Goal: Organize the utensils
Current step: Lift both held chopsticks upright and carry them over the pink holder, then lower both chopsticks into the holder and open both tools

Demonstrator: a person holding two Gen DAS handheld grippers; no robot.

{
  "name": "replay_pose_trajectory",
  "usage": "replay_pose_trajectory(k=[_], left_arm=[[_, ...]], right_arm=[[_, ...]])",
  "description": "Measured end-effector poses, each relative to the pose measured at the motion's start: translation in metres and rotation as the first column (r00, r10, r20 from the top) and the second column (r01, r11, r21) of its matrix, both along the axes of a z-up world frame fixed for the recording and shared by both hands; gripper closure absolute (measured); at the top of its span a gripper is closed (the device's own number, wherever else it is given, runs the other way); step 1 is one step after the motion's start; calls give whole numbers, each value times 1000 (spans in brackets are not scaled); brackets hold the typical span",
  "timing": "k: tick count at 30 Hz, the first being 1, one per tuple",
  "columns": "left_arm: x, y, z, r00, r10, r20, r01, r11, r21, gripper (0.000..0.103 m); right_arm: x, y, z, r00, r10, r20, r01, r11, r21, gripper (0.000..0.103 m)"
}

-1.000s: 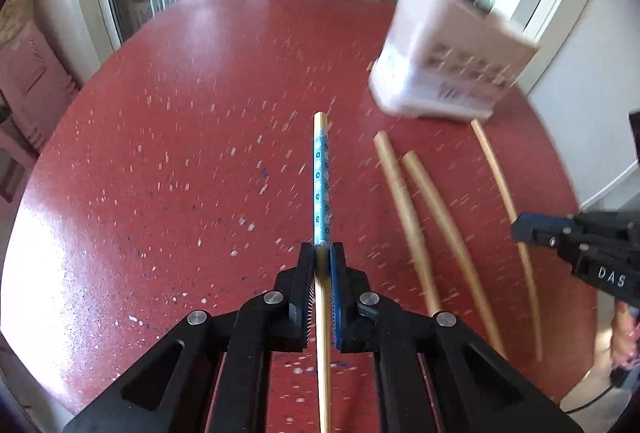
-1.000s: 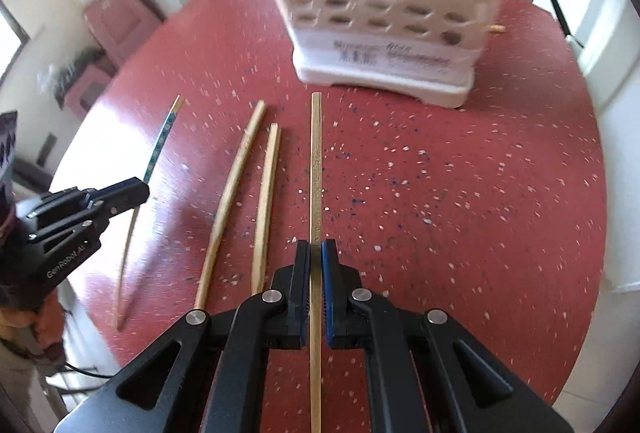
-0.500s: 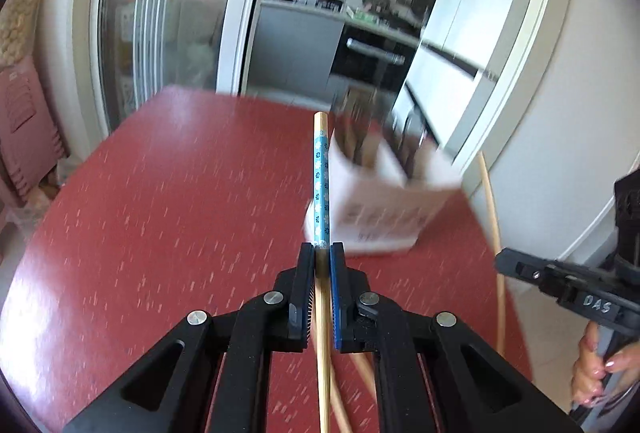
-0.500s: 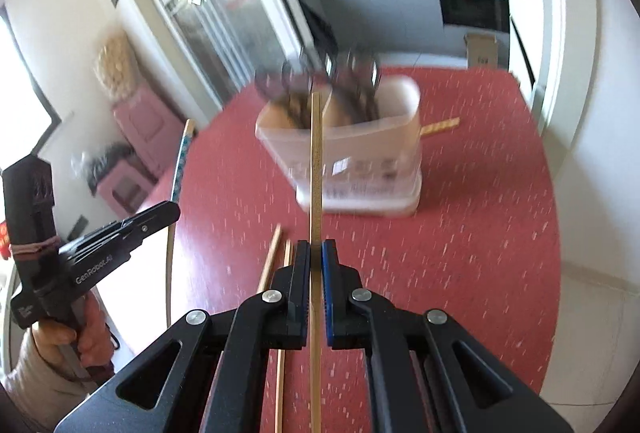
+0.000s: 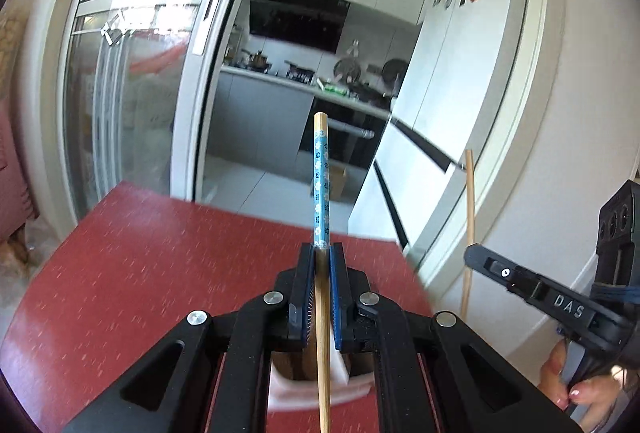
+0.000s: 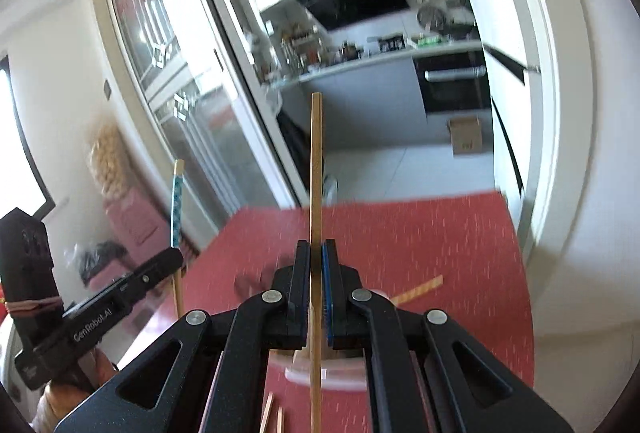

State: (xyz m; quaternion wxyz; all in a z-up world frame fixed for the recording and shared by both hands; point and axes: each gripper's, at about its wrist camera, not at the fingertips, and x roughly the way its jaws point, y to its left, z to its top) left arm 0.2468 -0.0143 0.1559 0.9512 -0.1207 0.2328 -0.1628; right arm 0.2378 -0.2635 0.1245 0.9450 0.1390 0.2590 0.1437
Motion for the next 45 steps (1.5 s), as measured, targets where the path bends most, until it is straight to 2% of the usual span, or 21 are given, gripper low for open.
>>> replay_pose_trajectory(k=[3, 10, 19, 25, 34, 39, 45], left_arm=[[18, -5, -3, 1000, 16, 21, -16, 1000, -10, 66], [45, -13, -16, 995, 72, 70, -71, 997, -17, 66], [48, -25, -43, 982, 122, 145, -131, 990, 54, 66], [38, -31, -65, 984, 125, 126, -136, 988, 77, 66], [23, -40, -82, 990, 97, 99, -113, 979, 171, 66], [17, -38, -86, 992, 100, 81, -115, 972, 204, 66], [11, -33, -86, 991, 114, 69, -127, 970, 206, 66]], right_arm=[[18, 4, 1, 999, -2, 35, 1, 1000, 12, 97], [42, 15, -10, 989, -44, 142, 52, 997, -54, 97], [45, 27, -49, 976, -62, 210, 95, 984, -151, 97], [35, 35, -76, 971, -50, 233, 105, 967, -232, 97], [21, 45, -95, 977, -21, 214, 86, 949, -302, 97], [21, 48, -102, 986, -5, 167, 58, 949, -309, 97], [24, 47, -103, 993, 7, 114, 26, 957, -289, 96]])
